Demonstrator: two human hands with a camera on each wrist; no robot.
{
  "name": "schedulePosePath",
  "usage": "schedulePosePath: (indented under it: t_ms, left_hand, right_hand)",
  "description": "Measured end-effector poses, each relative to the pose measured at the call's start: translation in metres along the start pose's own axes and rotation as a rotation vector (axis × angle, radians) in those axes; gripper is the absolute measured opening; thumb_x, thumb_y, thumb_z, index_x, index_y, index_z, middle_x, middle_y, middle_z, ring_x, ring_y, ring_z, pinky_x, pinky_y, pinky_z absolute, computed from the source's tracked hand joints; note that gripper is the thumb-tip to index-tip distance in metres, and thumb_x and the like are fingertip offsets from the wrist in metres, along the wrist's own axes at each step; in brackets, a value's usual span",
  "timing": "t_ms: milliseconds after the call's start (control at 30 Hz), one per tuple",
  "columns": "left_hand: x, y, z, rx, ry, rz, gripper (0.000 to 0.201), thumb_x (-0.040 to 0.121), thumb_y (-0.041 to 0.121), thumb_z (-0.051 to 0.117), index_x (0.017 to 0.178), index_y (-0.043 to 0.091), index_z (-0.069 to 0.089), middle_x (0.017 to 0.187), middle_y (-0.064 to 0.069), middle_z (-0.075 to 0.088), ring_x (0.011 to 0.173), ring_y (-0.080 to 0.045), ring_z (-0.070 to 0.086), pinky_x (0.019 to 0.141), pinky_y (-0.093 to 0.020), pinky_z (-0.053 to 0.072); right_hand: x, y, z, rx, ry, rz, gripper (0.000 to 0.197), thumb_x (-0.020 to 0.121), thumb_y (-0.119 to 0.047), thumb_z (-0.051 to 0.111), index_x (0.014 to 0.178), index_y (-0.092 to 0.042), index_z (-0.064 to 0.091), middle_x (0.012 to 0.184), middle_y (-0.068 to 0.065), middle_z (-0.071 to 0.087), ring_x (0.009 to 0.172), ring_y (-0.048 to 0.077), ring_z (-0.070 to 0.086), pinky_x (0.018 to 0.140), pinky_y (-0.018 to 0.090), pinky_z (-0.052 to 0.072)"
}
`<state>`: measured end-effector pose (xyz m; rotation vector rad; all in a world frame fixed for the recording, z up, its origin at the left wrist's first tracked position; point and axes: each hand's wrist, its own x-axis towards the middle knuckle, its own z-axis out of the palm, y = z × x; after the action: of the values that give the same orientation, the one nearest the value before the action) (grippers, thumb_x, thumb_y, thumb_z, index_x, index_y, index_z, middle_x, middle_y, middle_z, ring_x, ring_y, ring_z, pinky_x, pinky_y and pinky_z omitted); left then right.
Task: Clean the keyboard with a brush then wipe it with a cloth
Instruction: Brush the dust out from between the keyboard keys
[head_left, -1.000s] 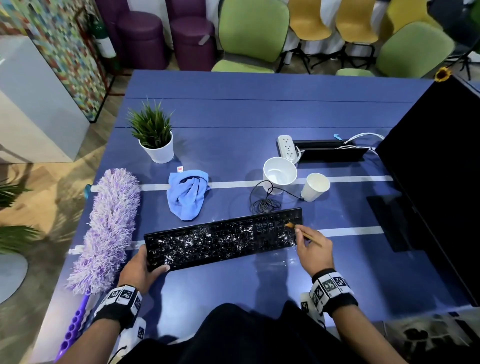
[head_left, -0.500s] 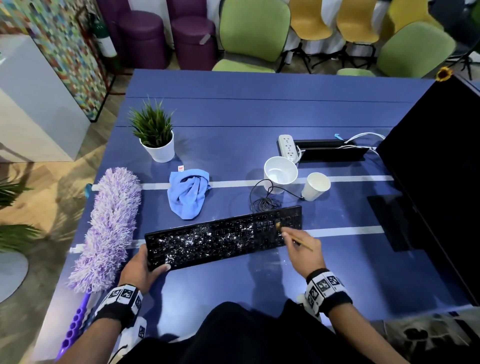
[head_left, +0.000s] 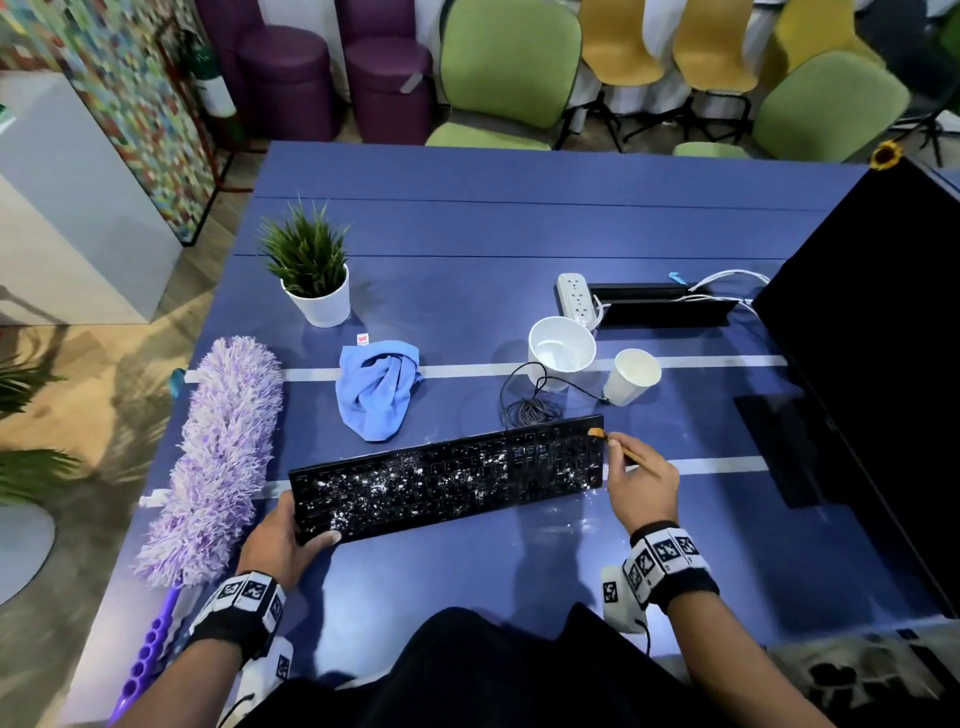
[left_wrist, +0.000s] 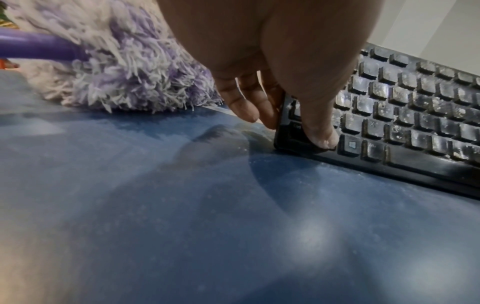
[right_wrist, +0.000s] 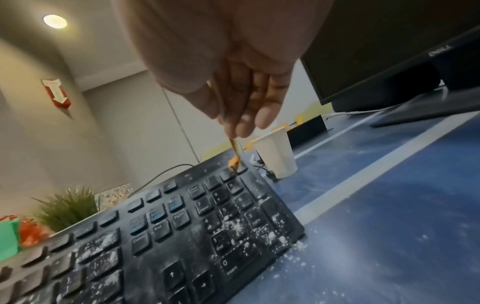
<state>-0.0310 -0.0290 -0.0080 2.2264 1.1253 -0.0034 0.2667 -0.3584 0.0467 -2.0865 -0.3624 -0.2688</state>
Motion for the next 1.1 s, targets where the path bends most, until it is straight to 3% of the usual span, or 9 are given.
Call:
schedulePosePath:
  t_ms: [133, 267, 400, 500, 600, 667, 833, 1000, 1100]
  left_hand:
    - [-0.001, 0.001, -0.001, 0.01, 0.002, -0.002, 0.066, 0.066, 0.035, 0.083, 0.116, 0.018, 0.044, 0.098, -0.012, 0.07, 0.087, -0.032, 0.067, 0.077, -0.038, 0.051]
    - [-0.002, 0.002, -0.001, 0.006, 0.002, -0.004, 0.065, 0.066, 0.034, 0.084, 0.116, 0.018, 0.045, 0.099, -0.012, 0.07, 0.088, -0.032, 0.067, 0.077, -0.038, 0.051]
    - [-0.003, 0.003, -0.002, 0.009, -0.001, -0.017, 0.065, 0.066, 0.034, 0.084, 0.116, 0.019, 0.045, 0.1, -0.011, 0.07, 0.088, -0.031, 0.067, 0.079, -0.038, 0.052]
    - [-0.003, 0.005, -0.003, -0.005, 0.001, -0.013, 0.066, 0.066, 0.032, 0.084, 0.118, 0.019, 0.045, 0.101, -0.011, 0.07, 0.09, -0.031, 0.068, 0.079, -0.037, 0.051]
    - [-0.003, 0.005, -0.002, -0.007, 0.0, -0.013, 0.067, 0.066, 0.031, 0.084, 0.119, 0.019, 0.045, 0.102, -0.011, 0.07, 0.09, -0.031, 0.068, 0.079, -0.036, 0.05]
    - [-0.002, 0.004, -0.002, -0.007, -0.007, -0.017, 0.067, 0.066, 0.033, 0.084, 0.119, 0.02, 0.043, 0.103, -0.011, 0.07, 0.09, -0.031, 0.067, 0.08, -0.037, 0.051]
    - [-0.004, 0.006, -0.003, -0.002, -0.009, -0.016, 0.07, 0.067, 0.032, 0.083, 0.123, 0.016, 0.043, 0.106, -0.013, 0.069, 0.096, -0.033, 0.066, 0.082, -0.039, 0.05]
    - [-0.004, 0.006, -0.004, -0.008, -0.007, -0.017, 0.07, 0.067, 0.031, 0.083, 0.122, 0.015, 0.044, 0.107, -0.015, 0.069, 0.097, -0.034, 0.066, 0.083, -0.039, 0.05]
    - [-0.004, 0.007, -0.004, -0.005, -0.009, -0.014, 0.07, 0.068, 0.031, 0.083, 0.123, 0.014, 0.044, 0.108, -0.015, 0.069, 0.097, -0.034, 0.066, 0.083, -0.04, 0.05]
  right_hand:
    - [-0.008, -0.012, 0.004, -0.016, -0.259, -0.159, 0.016, 0.086, -0.023, 0.065, 0.089, -0.011, 0.076, 0.085, 0.003, 0.074, 0.073, 0.012, 0.069, 0.07, 0.026, 0.056]
    - [0.003, -0.015, 0.002, 0.013, -0.089, -0.126, 0.009, 0.086, -0.012, 0.066, 0.087, -0.01, 0.075, 0.082, 0.002, 0.073, 0.071, 0.014, 0.068, 0.07, 0.027, 0.055]
    - [-0.003, -0.025, 0.009, 0.003, -0.214, -0.223, 0.011, 0.087, -0.012, 0.067, 0.095, -0.012, 0.075, 0.085, -0.003, 0.071, 0.074, 0.01, 0.065, 0.071, 0.021, 0.052]
    - [-0.016, -0.014, 0.012, -0.017, -0.258, -0.115, 0.009, 0.086, -0.009, 0.067, 0.09, -0.011, 0.075, 0.083, 0.001, 0.073, 0.072, -0.004, 0.064, 0.071, 0.025, 0.056]
    - [-0.027, -0.005, 0.011, -0.022, -0.342, -0.088, 0.009, 0.085, -0.006, 0.068, 0.088, -0.01, 0.075, 0.083, -0.001, 0.072, 0.074, -0.017, 0.06, 0.07, 0.01, 0.052]
    - [-0.033, -0.005, 0.008, -0.022, -0.39, -0.147, 0.01, 0.085, -0.009, 0.069, 0.092, -0.011, 0.076, 0.086, -0.004, 0.071, 0.076, -0.009, 0.064, 0.071, 0.008, 0.05]
    - [-0.03, 0.026, 0.004, -0.086, -0.165, -0.009, 0.013, 0.085, -0.008, 0.068, 0.093, -0.015, 0.075, 0.086, 0.005, 0.074, 0.074, 0.02, 0.069, 0.074, 0.037, 0.059]
    - [-0.043, 0.013, 0.013, -0.055, -0.334, -0.09, 0.012, 0.086, -0.013, 0.068, 0.095, -0.016, 0.076, 0.093, 0.002, 0.074, 0.083, 0.01, 0.069, 0.079, 0.024, 0.056]
    - [-0.038, 0.017, 0.011, -0.056, -0.211, 0.016, 0.014, 0.086, -0.01, 0.067, 0.091, -0.019, 0.076, 0.09, 0.002, 0.074, 0.082, 0.016, 0.07, 0.083, 0.031, 0.057]
